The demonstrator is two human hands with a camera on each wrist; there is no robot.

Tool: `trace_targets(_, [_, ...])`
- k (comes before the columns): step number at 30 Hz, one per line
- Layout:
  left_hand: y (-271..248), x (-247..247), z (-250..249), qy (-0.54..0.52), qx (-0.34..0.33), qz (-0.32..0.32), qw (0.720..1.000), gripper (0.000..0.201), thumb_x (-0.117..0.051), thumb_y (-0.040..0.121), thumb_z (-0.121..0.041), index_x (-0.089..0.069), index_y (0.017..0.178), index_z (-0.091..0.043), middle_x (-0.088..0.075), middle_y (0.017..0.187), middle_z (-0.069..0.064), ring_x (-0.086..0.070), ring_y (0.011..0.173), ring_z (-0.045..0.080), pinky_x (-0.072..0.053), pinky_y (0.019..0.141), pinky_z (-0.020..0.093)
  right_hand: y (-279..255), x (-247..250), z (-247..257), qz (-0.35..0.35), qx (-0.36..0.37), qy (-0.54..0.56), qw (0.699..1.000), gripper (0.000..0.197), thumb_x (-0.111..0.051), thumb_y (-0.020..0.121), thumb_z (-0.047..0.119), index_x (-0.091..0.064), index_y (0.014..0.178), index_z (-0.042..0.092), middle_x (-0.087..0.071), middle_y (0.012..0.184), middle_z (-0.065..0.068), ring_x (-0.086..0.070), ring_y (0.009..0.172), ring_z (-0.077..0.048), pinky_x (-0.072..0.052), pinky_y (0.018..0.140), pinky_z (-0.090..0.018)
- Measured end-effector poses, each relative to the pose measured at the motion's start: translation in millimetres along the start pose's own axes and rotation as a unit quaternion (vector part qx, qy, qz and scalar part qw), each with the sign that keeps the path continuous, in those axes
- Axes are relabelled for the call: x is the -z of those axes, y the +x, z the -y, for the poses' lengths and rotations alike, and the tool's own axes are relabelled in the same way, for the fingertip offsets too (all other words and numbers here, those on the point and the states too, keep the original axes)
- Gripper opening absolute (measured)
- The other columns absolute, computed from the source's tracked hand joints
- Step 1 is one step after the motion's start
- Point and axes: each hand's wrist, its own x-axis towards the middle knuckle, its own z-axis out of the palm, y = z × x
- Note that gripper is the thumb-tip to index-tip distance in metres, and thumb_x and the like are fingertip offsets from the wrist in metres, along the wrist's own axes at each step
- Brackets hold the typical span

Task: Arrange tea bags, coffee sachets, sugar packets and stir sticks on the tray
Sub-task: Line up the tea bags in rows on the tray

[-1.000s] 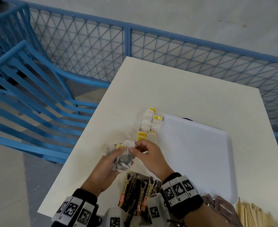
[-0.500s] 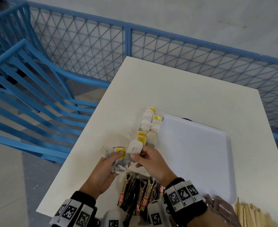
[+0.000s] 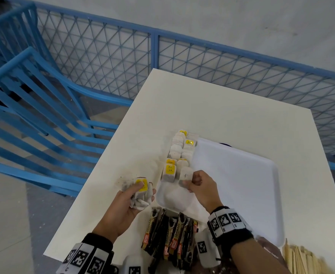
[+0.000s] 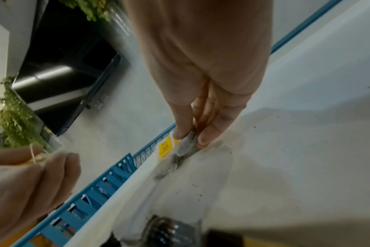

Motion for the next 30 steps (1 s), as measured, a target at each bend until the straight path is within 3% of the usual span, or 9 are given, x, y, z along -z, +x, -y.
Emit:
trace_targets(6, [-1, 1, -1, -0.038, 0.0, 0.014, 0.999, 0.035, -0.058, 0.076, -0.015, -0.054, 0.108, -0.003, -0.07, 0.093, 0.017, -0.066, 0.094, 0.021, -0.046, 0.053, 0.012, 9, -8, 0, -0.007, 0.018, -0.067, 0.998, 0.028, -0.078, 0.071, 0.014, -0.059, 0.091, 0.011, -0.06, 0.076, 0.0, -0.054, 0.069, -0.012, -0.043, 0.062, -0.016])
trace_targets(10, [0, 10, -1, -0.022, 0.005, 0.03, 0.999, 0.07, -0.088, 0.047, -0.021, -0.055, 0.105, -0.003, -0.068, 0.101, 0.018, -0.068, 0.096, 0.022, -0.039, 0.054, 0.014, 12, -15, 1, -0.021, 0.029, -0.092, 0.995, 0.025, -0.075, 0.075, 0.012, -0.055, 0.091, 0.012, -0.055, 0.072, 0.007, -0.051, 0.067, -0.007, -0.037, 0.057, -0.011])
trace_targets(13, [0, 11, 1, 0.003, 0.002, 0.028, 1.0, 0.038, -0.069, 0.066, -0.017, -0.058, 0.099, -0.001, -0.07, 0.094, 0.013, -0.069, 0.089, 0.02, -0.04, 0.063, 0.016, 14, -17, 2, -0.032, 0.037, -0.107, 0.993, 0.03, -0.075, 0.076, 0.012, -0.051, 0.094, 0.014, -0.053, 0.073, 0.007, -0.051, 0.068, -0.007, -0.037, 0.057, -0.011])
trace_targets(15, [-1, 10, 2, 0.007, -0.004, 0.027, 1.0, 0.031, -0.056, 0.075, -0.018, -0.059, 0.1, -0.001, -0.07, 0.093, 0.013, -0.07, 0.088, 0.02, -0.047, 0.066, 0.018, 14, -18, 2, -0.039, 0.036, -0.112, 0.992, 0.036, -0.075, 0.075, 0.014, -0.049, 0.1, 0.013, -0.054, 0.076, 0.003, -0.051, 0.07, -0.009, -0.036, 0.058, -0.012])
trace_targets(18, [1, 10, 3, 0.015, -0.015, 0.026, 0.999, 0.032, -0.056, 0.076, -0.019, -0.06, 0.102, -0.001, -0.069, 0.097, 0.013, -0.07, 0.09, 0.022, -0.055, 0.072, 0.025, 12, -19, 3, -0.065, 0.047, -0.125, 0.989, 0.042, -0.074, 0.077, 0.019, -0.047, 0.108, 0.014, -0.053, 0.088, -0.004, -0.049, 0.076, -0.011, -0.037, 0.064, -0.018])
trace_targets(22, [3, 10, 3, 0.045, -0.021, 0.035, 0.998, 0.026, -0.065, 0.075, -0.017, -0.069, 0.097, -0.005, -0.071, 0.096, 0.01, -0.07, 0.091, 0.022, -0.051, 0.075, 0.024, -1, -23, 16, -0.1, 0.147, -0.149, 0.973, 0.019, -0.066, 0.084, 0.023, -0.055, 0.097, 0.014, -0.052, 0.089, -0.002, -0.046, 0.073, -0.006, -0.036, 0.063, -0.008])
trace_targets(26, [6, 8, 4, 0.08, -0.02, 0.028, 0.996, 0.027, -0.07, 0.073, -0.018, -0.072, 0.098, -0.006, -0.069, 0.1, 0.016, -0.071, 0.086, 0.023, -0.055, 0.068, 0.028, -26, -33, 39, 0.037, 0.175, -0.079, 0.981, 0.008, -0.063, 0.087, 0.03, -0.061, 0.083, 0.024, -0.058, 0.082, 0.005, -0.048, 0.067, -0.001, -0.038, 0.063, -0.008])
trace_targets(28, [6, 7, 4, 0.085, -0.018, 0.024, 0.996, 0.034, -0.065, 0.08, -0.019, -0.066, 0.108, 0.001, -0.061, 0.098, 0.025, -0.068, 0.072, 0.021, -0.052, 0.057, 0.024, -37, -39, 44, 0.119, 0.182, -0.069, 0.974, 0.005, -0.066, 0.085, 0.031, -0.063, 0.086, 0.027, -0.058, 0.085, 0.011, -0.05, 0.073, 0.004, -0.038, 0.065, -0.009])
trace_targets(30, [5, 7, 4, 0.114, -0.019, 0.028, 0.993, 0.042, -0.065, 0.08, -0.029, -0.067, 0.112, -0.001, -0.057, 0.1, 0.03, -0.062, 0.076, 0.022, -0.047, 0.061, 0.026, -41, -44, 41, 0.156, 0.194, -0.087, 0.965, 0.012, -0.069, 0.082, 0.031, -0.064, 0.091, 0.027, -0.057, 0.089, 0.011, -0.049, 0.079, 0.009, -0.037, 0.067, -0.007])
